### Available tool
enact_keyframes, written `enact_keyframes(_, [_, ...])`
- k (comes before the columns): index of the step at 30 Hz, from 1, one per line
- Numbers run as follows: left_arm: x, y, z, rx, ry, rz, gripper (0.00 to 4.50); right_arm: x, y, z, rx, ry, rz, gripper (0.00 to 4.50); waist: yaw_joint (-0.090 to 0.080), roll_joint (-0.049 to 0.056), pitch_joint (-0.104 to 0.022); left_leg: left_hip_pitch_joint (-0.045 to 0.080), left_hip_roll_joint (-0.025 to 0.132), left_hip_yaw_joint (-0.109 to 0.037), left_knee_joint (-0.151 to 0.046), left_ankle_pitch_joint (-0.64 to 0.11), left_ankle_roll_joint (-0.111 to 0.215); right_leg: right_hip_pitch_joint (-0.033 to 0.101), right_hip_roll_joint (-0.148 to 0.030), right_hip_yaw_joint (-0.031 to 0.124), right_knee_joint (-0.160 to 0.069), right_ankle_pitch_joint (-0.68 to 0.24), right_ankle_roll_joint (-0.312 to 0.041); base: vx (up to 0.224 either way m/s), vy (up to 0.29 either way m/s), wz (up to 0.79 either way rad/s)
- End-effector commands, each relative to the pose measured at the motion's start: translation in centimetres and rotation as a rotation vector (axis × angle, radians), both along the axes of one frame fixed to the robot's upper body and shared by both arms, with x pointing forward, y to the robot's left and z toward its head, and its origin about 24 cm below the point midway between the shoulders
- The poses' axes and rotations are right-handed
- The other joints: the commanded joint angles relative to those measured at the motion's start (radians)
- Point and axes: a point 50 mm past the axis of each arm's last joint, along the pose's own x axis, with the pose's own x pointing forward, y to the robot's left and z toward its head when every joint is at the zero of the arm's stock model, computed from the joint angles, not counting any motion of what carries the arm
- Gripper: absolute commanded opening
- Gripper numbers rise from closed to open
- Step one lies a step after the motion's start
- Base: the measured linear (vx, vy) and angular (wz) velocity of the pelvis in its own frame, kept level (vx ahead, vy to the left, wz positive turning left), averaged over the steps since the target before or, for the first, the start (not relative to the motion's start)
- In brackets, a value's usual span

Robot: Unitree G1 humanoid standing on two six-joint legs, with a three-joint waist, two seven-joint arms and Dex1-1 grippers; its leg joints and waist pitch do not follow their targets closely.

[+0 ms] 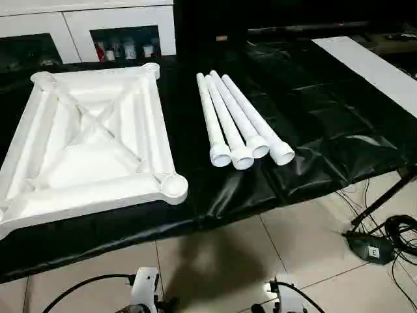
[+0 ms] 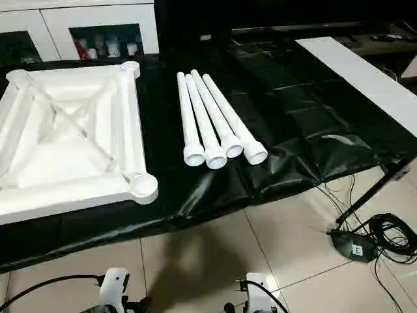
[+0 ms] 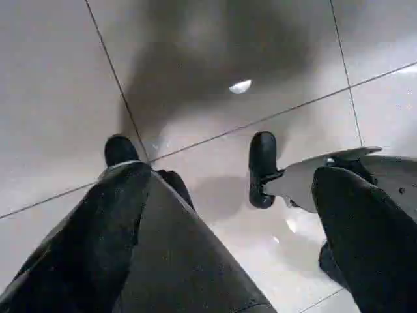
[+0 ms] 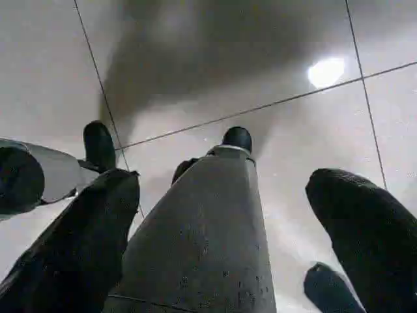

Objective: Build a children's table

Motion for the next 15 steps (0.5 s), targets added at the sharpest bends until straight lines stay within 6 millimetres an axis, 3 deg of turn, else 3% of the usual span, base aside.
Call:
enact_keyframes(1, [-1.5, 0.0, -0.6, 0.009, 0.060, 0.005, 4.43, -1.4, 0.1, -0.5, 0.002, 0.058, 0.008, 4.50, 0.000, 0.003, -0.025, -0.002, 0.033, 0.001, -0.066, -0.140, 0.089, 0.035, -0.076, 0.032, -0.063, 0.074, -0.272, 0.000, 0.000, 0.00])
enact_keyframes(2, [-1.5, 0.0, -0.6, 0.009, 0.060, 0.005, 4.43, -1.4, 0.1, -0.5, 0.002, 0.058, 0.008, 4.50, 0.000, 0.003, -0.025, -0.002, 0.033, 0.001, -0.065, -0.139, 0.090, 0.035, -0.076, 0.032, -0.063, 0.076, -0.273, 0.000, 0.000, 0.00])
enact_keyframes(3, [-4.3, -0.6, -1.7, 0.239, 0.155, -0.225, 4.43, -4.7, -0.3, -1.4, -0.108, 0.173, 0.030, 4.50, 0.003, 0.115, -0.051, 0.011, 0.034, -0.010, -0.059, -0.138, 0.063, 0.037, -0.079, 0.029, -0.046, 0.102, -0.278, 0.000, 0.000, 0.00])
enact_keyframes(4, [-4.3, -0.6, -1.7, 0.239, 0.155, -0.225, 4.43, -4.7, -0.3, -1.4, -0.108, 0.173, 0.030, 4.50, -0.013, 0.043, -0.048, 0.001, 0.037, -0.006, -0.049, -0.062, 0.079, 0.046, -0.075, 0.024, -0.049, 0.253, -0.280, 0.000, 0.000, 0.00])
enact_keyframes(5, [-5.0, -0.7, -1.9, 0.253, 0.148, -0.264, 4.43, -5.7, 0.0, -1.6, -0.116, 0.160, 0.066, 4.50, -0.011, 0.042, -0.043, -0.008, 0.030, -0.006, -0.057, -0.065, 0.083, 0.051, -0.070, 0.018, -0.055, 0.241, -0.273, 0.000, 0.000, 0.00])
enact_keyframes(6, [-5.0, -0.7, -1.9, 0.253, 0.148, -0.264, 4.43, -5.7, 0.0, -1.6, -0.116, 0.160, 0.066, 4.50, -0.007, 0.046, -0.039, -0.003, 0.030, -0.002, -0.060, -0.111, 0.080, 0.046, -0.076, 0.017, -0.066, 0.183, -0.267, 0.000, 0.000, 0.00])
enact_keyframes(7, [-5.1, -0.7, -1.9, 0.256, 0.147, -0.272, 4.43, -5.8, 0.1, -1.6, -0.118, 0.156, 0.072, 4.50, -0.010, 0.044, -0.052, 0.000, 0.029, -0.005, -0.057, -0.140, 0.076, 0.052, -0.082, 0.022, -0.066, 0.124, -0.259, 0.000, 0.000, 0.00])
enact_keyframes(9, [-5.0, -0.7, -1.9, 0.258, 0.146, -0.275, 4.43, -5.6, 0.1, -1.6, -0.118, 0.151, 0.075, 4.50, -0.017, 0.049, -0.046, 0.003, 0.030, -0.006, -0.069, -0.252, 0.055, 0.044, -0.084, 0.026, -0.086, -0.102, -0.240, 0.000, 0.000, 0.00])
enact_keyframes(11, [-4.9, -0.7, -1.8, 0.261, 0.137, -0.265, 4.43, -5.5, 0.1, -1.5, -0.118, 0.144, 0.084, 4.50, -0.022, 0.050, -0.044, 0.007, 0.031, -0.008, -0.073, -0.308, 0.039, 0.036, -0.081, 0.029, -0.097, -0.216, -0.222, 0.000, 0.000, 0.00])
enact_keyframes(13, [-4.7, -0.6, -1.8, 0.271, 0.119, -0.264, 4.43, -5.3, 0.1, -1.5, -0.121, 0.139, 0.088, 4.50, -0.024, 0.052, -0.044, 0.007, 0.031, -0.010, -0.076, -0.323, 0.031, 0.033, -0.080, 0.031, -0.100, -0.249, -0.209, 0.000, 0.000, 0.00])
enact_keyframes(15, [-4.1, -0.7, -1.6, 0.278, 0.071, -0.270, 4.43, -5.1, 0.0, -1.4, -0.131, 0.126, 0.095, 4.50, -0.025, 0.053, -0.047, 0.003, 0.031, -0.011, -0.076, -0.302, 0.034, 0.034, -0.077, 0.030, -0.098, -0.208, -0.204, 0.000, 0.000, 0.00])
